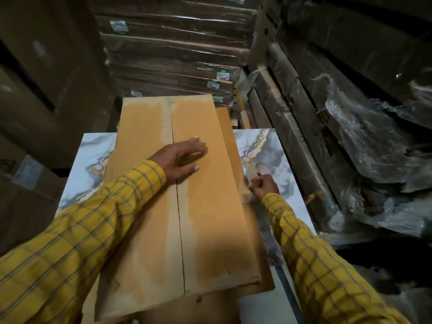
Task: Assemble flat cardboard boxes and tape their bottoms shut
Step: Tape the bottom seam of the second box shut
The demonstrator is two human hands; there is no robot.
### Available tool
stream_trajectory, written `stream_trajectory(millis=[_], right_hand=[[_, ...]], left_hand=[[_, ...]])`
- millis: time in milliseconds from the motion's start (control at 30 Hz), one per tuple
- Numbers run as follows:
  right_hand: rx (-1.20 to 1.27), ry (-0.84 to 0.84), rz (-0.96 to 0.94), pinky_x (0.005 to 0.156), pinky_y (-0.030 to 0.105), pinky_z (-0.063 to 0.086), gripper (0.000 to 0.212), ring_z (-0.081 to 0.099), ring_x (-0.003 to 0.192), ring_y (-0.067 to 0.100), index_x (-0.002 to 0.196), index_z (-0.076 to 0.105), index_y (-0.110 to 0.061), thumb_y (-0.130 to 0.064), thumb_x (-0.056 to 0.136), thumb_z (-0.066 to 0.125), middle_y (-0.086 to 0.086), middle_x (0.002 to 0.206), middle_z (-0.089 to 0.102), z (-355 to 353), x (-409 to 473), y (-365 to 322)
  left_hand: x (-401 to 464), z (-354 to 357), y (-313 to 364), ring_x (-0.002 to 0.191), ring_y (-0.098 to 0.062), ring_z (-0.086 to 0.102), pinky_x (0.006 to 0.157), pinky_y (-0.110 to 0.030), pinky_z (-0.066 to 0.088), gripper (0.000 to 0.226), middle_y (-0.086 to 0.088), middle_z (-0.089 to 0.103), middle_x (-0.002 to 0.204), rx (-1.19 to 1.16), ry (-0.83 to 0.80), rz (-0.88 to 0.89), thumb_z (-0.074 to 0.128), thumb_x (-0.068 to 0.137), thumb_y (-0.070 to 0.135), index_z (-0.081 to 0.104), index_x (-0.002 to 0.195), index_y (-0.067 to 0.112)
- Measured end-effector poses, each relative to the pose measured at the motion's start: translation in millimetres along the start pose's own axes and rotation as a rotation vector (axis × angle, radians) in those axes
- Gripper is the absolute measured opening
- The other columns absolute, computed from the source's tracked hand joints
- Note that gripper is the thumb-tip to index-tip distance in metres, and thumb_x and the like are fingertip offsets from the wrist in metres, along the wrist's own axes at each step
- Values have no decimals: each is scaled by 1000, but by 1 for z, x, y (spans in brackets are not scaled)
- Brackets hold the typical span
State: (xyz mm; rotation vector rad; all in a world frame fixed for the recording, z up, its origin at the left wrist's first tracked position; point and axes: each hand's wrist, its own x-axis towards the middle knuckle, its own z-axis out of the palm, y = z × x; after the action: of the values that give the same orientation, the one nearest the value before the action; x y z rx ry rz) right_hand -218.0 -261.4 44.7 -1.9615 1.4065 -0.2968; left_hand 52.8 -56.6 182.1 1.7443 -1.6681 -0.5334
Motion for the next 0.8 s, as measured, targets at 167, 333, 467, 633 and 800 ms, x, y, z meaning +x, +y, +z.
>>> stream_trajectory(millis=[167, 333, 467, 633, 800], right_hand=[[535, 156, -264, 84, 19, 53, 17, 65, 88, 16, 89, 68, -14, -1, 84, 77, 15, 101, 67, -52, -23, -87], [760, -19, -380, 88, 38, 55, 7, 63, 89, 23, 92, 67, -9, -5, 89, 73, 10, 95, 67, -71, -51, -166], [767, -89, -349, 89, 45, 55, 12, 64, 86, 19, 87, 68, -15, -4, 87, 74, 0, 89, 70, -37, -65, -217], [753, -103, -305, 88, 52, 57, 11, 64, 81, 17, 87, 69, -14, -4, 87, 74, 3, 88, 69, -7, -68, -255], [681, -105, -273, 85, 52, 56, 11, 63, 77, 19, 91, 67, -12, -6, 87, 75, 6, 85, 68, 11, -60, -279]], left_hand=[[25, -12, -10, 120, -7, 59, 110, -32, 44, 44, 9, 66, 123, -147, 37, -35, 76, 81, 25, 67, 124, 23], [54, -23, -11, 106, -25, 69, 95, -28, 53, 23, -18, 73, 110, -570, 198, -199, 66, 93, 5, 68, 116, 3], [70, -53, -10, 95, -14, 70, 80, -25, 51, 30, -5, 74, 106, -866, 328, -370, 54, 102, 36, 71, 113, 15], [74, -77, -37, 99, -23, 66, 94, -47, 52, 28, -16, 73, 108, -839, 331, -315, 78, 77, 44, 78, 92, 20], [81, -98, -66, 83, -22, 65, 79, -42, 57, 8, -19, 73, 98, -758, 366, -288, 78, 85, 15, 73, 79, 17]])
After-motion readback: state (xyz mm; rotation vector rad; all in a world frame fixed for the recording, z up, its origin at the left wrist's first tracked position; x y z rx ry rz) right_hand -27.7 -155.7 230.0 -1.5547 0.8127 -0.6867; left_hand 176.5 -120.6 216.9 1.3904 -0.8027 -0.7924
